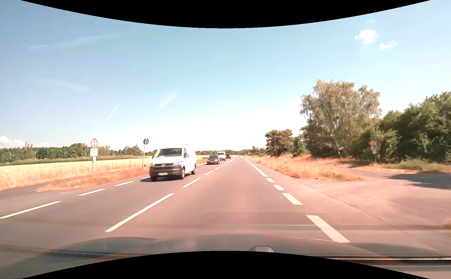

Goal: Follow the waypoints while adhering to traffic rules and regulations

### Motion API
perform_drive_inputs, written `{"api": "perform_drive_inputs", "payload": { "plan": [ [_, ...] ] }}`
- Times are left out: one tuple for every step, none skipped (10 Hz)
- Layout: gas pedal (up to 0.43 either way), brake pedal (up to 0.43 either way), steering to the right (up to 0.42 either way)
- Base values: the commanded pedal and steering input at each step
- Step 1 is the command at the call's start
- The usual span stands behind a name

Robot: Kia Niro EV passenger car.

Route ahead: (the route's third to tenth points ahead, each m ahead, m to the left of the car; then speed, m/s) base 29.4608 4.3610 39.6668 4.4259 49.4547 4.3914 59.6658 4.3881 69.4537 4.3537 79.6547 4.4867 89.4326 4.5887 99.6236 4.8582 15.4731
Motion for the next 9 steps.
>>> {"api": "perform_drive_inputs", "payload": {
  "plan": [
    [0.189,0.000,-0.003],
    [0.189,0.000,-0.003],
    [0.189,0.000,-0.003],
    [0.189,0.000,-0.003],
    [0.189,0.000,-0.003],
    [0.189,0.000,-0.003],
    [0.189,0.000,-0.004],
    [0.197,0.000,-0.003],
    [0.220,0.000,-0.003]
  ]
}}
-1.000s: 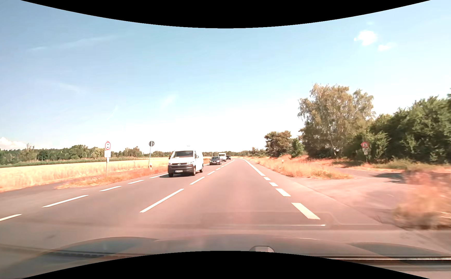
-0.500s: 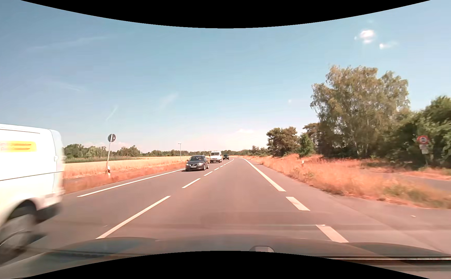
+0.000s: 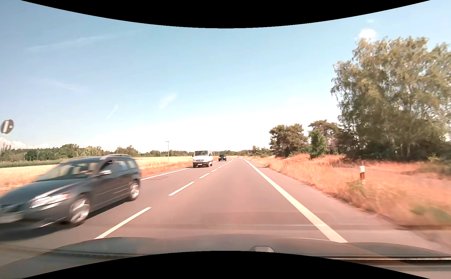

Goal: Follow the waypoints while adhering to traffic rules and regulations

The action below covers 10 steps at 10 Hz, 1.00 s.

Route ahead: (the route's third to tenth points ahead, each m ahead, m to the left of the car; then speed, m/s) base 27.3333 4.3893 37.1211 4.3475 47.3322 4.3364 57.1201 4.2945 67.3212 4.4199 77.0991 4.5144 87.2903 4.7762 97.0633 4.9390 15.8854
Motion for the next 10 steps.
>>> {"api": "perform_drive_inputs", "payload": {
  "plan": [
    [0.228,0.000,-0.003],
    [0.248,0.000,-0.003],
    [0.260,0.000,-0.003],
    [0.268,0.000,-0.003],
    [0.287,0.000,-0.003],
    [0.299,0.000,-0.003],
    [0.311,0.000,-0.004],
    [0.311,0.000,-0.004],
    [0.311,0.000,-0.004],
    [0.311,0.000,-0.004]
  ]
}}
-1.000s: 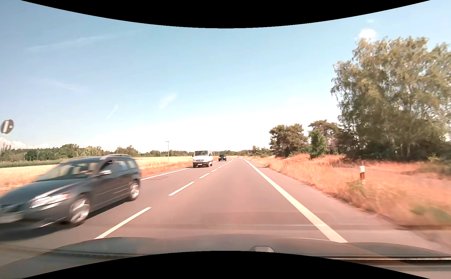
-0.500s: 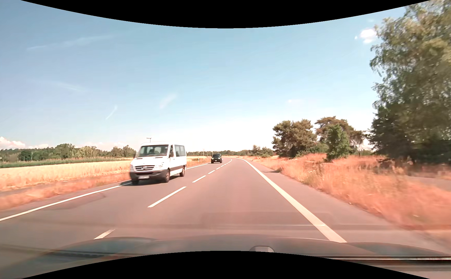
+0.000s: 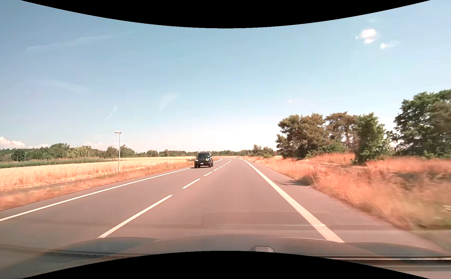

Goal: Follow the waypoints while adhering to traffic rules and regulations

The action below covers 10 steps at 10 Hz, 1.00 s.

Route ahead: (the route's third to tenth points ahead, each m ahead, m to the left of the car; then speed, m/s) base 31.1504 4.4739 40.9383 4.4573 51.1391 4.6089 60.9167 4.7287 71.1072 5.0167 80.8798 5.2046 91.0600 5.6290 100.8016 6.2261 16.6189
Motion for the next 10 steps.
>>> {"api": "perform_drive_inputs", "payload": {
  "plan": [
    [0.311,0.000,-0.004],
    [0.311,0.000,-0.004],
    [0.311,0.000,-0.004],
    [0.311,0.000,-0.004],
    [0.311,0.000,-0.004],
    [0.311,0.000,-0.005],
    [0.311,0.000,-0.004],
    [0.311,0.000,-0.005],
    [0.311,0.000,-0.005],
    [0.299,0.000,-0.005]
  ]
}}
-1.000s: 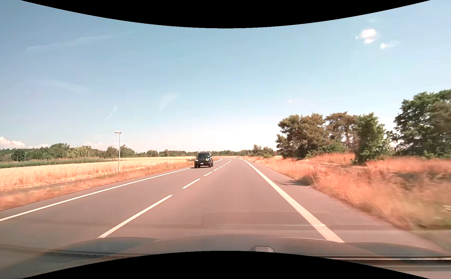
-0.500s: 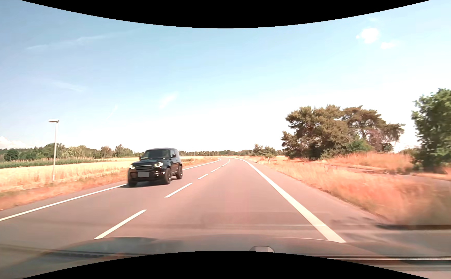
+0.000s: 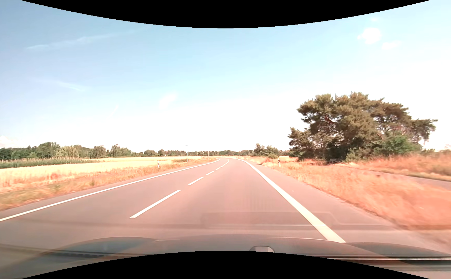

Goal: Follow the waypoints while adhering to traffic rules and regulations

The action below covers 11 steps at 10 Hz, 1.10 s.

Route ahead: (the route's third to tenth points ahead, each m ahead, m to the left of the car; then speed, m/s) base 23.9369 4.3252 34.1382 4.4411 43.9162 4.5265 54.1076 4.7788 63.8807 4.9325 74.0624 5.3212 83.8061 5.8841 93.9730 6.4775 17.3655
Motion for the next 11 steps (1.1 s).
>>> {"api": "perform_drive_inputs", "payload": {
  "plan": [
    [0.287,0.000,-0.005],
    [0.280,0.000,-0.005],
    [0.260,0.000,-0.005],
    [0.240,0.000,-0.005],
    [0.220,0.000,-0.005],
    [0.209,0.000,-0.005],
    [0.197,0.000,-0.005],
    [0.189,0.000,-0.005],
    [0.177,0.000,-0.005],
    [0.157,0.000,-0.005],
    [0.157,0.000,-0.005]
  ]
}}
